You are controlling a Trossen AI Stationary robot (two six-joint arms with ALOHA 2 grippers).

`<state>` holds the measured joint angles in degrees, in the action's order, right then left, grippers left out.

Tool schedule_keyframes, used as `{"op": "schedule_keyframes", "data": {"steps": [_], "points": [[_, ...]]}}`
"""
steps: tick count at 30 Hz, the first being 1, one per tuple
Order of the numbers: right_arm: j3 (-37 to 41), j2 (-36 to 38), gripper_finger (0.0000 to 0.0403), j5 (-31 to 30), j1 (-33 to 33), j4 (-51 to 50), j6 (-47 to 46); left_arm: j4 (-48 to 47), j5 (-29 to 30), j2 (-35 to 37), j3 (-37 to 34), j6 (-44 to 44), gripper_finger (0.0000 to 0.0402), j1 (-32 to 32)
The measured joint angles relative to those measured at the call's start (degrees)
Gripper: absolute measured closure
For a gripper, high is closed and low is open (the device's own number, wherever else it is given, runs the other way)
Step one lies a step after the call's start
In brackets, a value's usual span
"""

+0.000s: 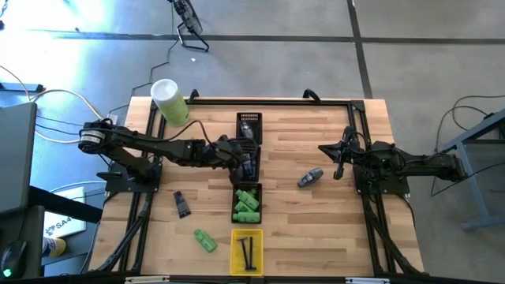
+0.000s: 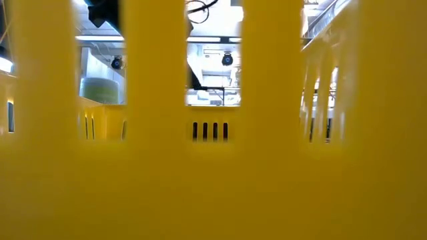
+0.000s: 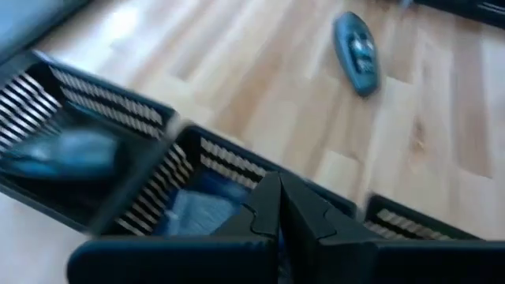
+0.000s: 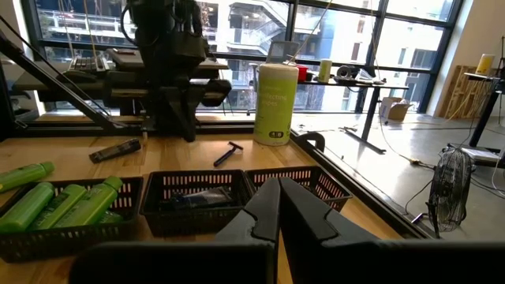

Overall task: Pick & Place Travel size toiletries
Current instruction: Put the dark blue shave butter bottle into the center black bin

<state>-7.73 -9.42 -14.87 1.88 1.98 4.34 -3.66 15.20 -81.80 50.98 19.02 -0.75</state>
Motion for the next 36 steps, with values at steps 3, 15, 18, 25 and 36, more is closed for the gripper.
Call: {"op": "schedule_keyframes", "data": {"steps": [3,15,18,25,36], "points": [[0.0,0.0,0.0401,0.0,0.0,0.0,0.0,-1.9,-4.3,0.0,0.0,3.3,0.0401,0.0],[0.0,0.0,0.0401,0.0,0.0,-0.4,0.0,-31.7,-11.7,7.2,0.0,23.5,0.0401,-1.7],[0.0,0.0,0.0401,0.0,0.0,-0.4,0.2,-38.4,-10.4,9.8,0.0,28.3,0.0401,-3.6],[0.0,0.0,0.0401,0.0,0.0,-0.4,0.2,-45.3,-5.0,13.9,0.0,40.9,0.0401,-10.6],[0.0,0.0,0.0401,0.0,0.0,-0.5,0.3,-58.3,-2.1,13.9,0.0,61.2,0.0401,-21.8]]}}
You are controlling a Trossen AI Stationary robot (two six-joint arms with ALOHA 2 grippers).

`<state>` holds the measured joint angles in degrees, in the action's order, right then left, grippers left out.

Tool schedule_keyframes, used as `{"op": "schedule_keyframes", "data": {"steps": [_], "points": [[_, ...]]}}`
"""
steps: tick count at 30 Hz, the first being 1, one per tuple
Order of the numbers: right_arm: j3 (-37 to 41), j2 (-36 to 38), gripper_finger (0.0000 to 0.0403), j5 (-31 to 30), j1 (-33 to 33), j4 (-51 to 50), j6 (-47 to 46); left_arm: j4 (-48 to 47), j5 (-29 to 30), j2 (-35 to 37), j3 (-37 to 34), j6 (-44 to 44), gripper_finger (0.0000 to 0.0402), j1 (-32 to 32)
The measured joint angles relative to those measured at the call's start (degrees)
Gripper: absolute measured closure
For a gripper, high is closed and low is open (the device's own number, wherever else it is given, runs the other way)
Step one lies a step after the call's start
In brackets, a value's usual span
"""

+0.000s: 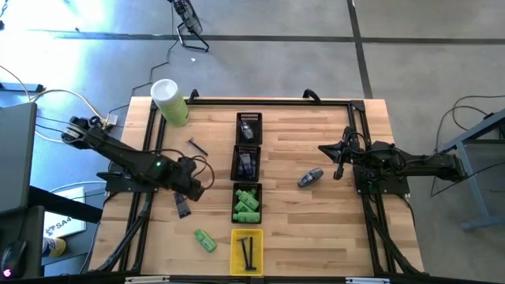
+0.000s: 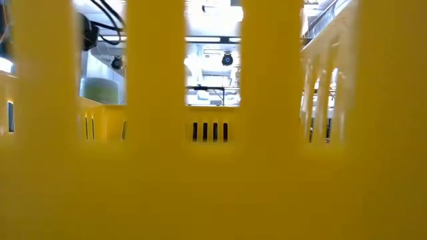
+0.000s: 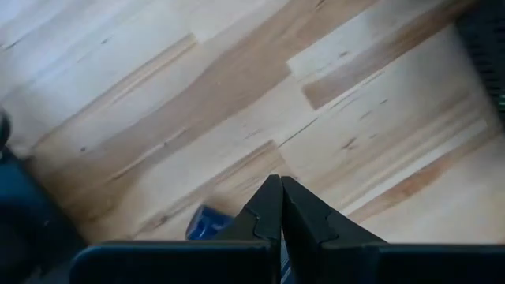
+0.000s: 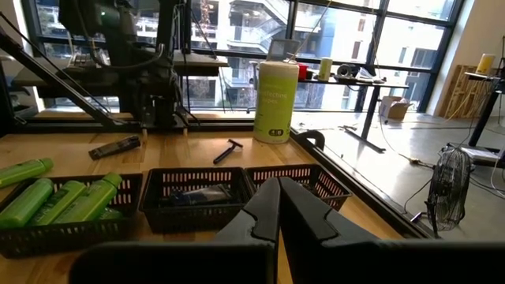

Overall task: Pick & Place Travel size toiletries
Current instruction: Put the dark blue shave butter bottle into the center black bin

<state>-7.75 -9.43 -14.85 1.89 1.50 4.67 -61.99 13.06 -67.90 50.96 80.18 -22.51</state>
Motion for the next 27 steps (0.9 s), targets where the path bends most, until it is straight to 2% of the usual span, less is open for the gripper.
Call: {"op": "schedule_keyframes", "data": {"steps": [10,13,20,27], "points": [[0.0,0.0,0.0401,0.0,0.0,0.0,0.0,0.5,0.1,-0.2,0.0,1.2,0.0400,-0.8],[0.0,0.0,0.0401,0.0,0.0,0.0,0.0,0.2,-0.7,-0.6,0.0,2.8,0.0387,-0.8],[0.0,0.0,0.0401,0.0,0.0,0.0,0.0,-2.4,-2.4,-0.7,0.0,13.0,0.0297,-0.8],[0.0,0.0,0.0401,0.0,0.0,0.0,-0.1,-3.0,-3.6,-0.7,0.0,15.4,0.0189,-0.8]]}}
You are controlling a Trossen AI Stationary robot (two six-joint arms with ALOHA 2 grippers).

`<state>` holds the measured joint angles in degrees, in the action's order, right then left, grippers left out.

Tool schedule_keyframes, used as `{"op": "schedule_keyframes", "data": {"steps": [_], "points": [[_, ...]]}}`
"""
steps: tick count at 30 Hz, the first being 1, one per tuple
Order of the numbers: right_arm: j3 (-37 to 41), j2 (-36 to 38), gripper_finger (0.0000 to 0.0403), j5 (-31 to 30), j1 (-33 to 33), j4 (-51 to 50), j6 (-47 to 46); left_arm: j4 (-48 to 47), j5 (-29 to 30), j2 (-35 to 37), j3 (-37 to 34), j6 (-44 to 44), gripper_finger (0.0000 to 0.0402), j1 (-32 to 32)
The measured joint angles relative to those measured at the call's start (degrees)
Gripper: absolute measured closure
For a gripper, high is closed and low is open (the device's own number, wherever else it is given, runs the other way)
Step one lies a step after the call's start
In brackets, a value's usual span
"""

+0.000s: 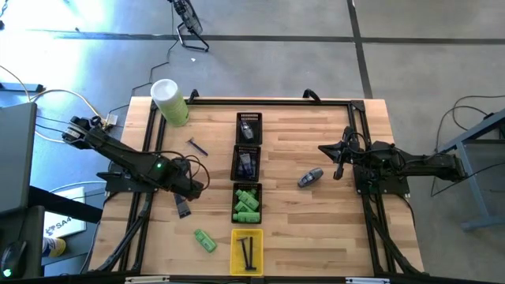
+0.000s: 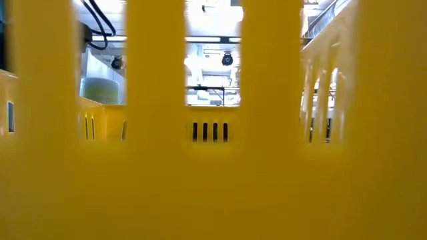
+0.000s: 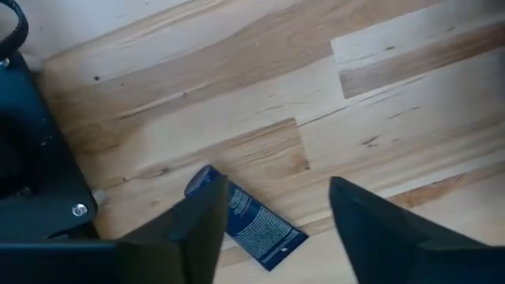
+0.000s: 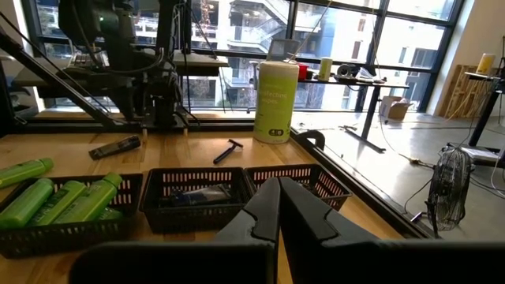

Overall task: Pick & Place Travel size toiletries
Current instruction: Put the dark blue shave butter bottle into the center black bin

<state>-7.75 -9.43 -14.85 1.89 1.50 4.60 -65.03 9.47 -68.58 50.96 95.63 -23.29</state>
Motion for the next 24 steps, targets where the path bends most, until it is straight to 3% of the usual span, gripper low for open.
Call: {"op": "schedule_keyframes", "data": {"steps": [5,9,19,24], "points": [[0.0,0.0,0.0401,0.0,0.0,0.0,0.0,1.3,-2.0,0.0,0.0,-0.2,0.0130,0.0],[0.0,0.0,0.0401,0.0,0.0,0.0,0.0,1.5,-3.7,0.0,0.0,-1.5,0.0110,0.0],[0.0,0.0,0.0401,0.0,0.0,-0.9,0.1,1.2,-7.0,-4.2,0.0,22.7,0.0107,-6.1],[0.0,0.0,0.0401,0.0,0.0,-1.2,0.1,-5.1,-8.0,-6.9,0.0,31.2,0.0107,-9.7]]}}
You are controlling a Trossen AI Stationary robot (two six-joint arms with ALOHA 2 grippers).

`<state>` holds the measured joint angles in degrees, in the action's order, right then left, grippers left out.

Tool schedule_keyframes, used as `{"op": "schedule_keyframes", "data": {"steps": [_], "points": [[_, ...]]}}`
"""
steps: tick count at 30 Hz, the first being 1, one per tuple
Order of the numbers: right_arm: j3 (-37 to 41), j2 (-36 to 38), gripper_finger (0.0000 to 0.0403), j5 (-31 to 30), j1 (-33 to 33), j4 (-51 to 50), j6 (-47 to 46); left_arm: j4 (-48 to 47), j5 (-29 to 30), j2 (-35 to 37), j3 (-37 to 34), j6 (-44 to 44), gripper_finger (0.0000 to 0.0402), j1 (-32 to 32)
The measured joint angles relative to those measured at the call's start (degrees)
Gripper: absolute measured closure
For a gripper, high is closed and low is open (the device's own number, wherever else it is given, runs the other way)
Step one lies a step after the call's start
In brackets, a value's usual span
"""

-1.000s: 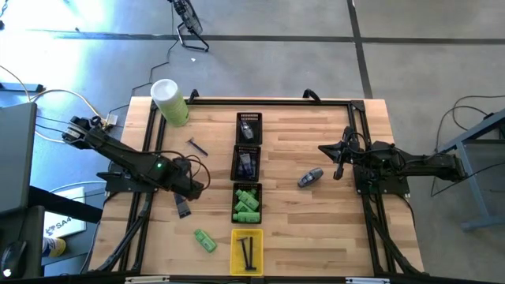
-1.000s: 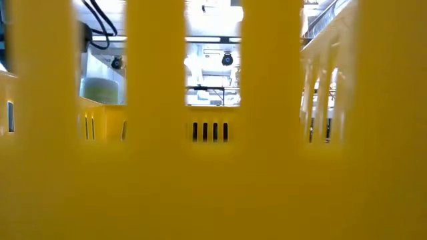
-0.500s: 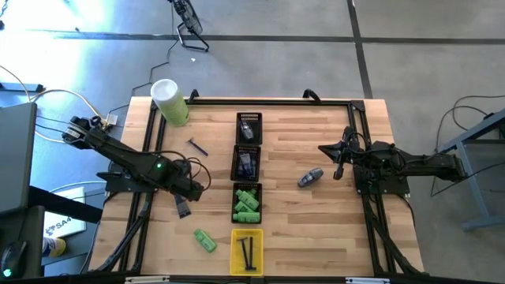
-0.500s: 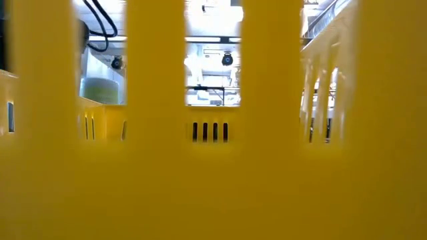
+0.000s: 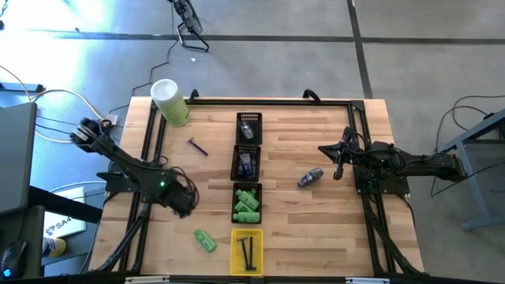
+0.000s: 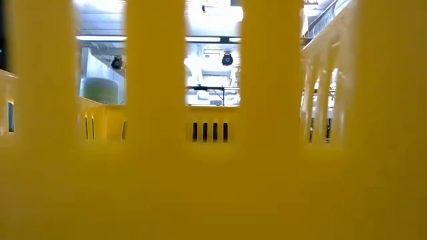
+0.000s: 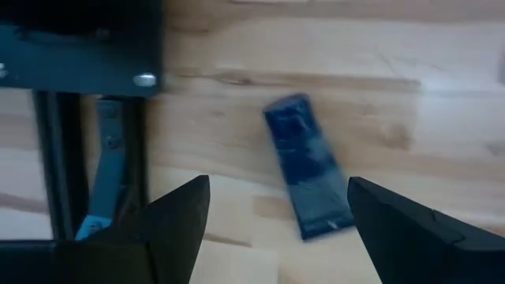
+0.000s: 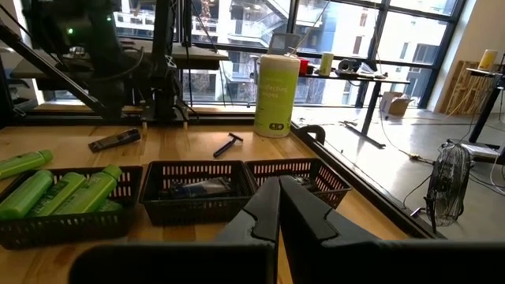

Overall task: Pick & Place Travel size toiletries
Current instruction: Put the dark blue shave butter bottle into the center black bin

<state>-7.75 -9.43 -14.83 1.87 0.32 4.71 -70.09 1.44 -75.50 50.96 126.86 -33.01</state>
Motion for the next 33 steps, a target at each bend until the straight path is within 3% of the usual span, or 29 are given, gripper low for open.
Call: {"op": "schedule_keyframes", "data": {"steps": [4,12,24,33], "points": [[0.0,0.0,0.0401,0.0,0.0,0.0,-0.2,-1.5,1.8,-0.2,0.0,5.6,0.0107,-1.6],[0.0,0.0,0.0401,0.0,0.0,0.4,-0.3,-1.4,6.8,-1.5,0.0,6.8,0.0107,-2.0],[0.0,0.0,0.0401,0.0,0.0,0.3,-0.2,-1.4,6.2,-5.6,-0.1,6.8,0.0107,-1.9],[0.0,0.0,0.0401,0.0,0.0,0.3,-0.2,12.5,6.1,-5.9,-10.0,5.4,0.0107,-1.9]]}}
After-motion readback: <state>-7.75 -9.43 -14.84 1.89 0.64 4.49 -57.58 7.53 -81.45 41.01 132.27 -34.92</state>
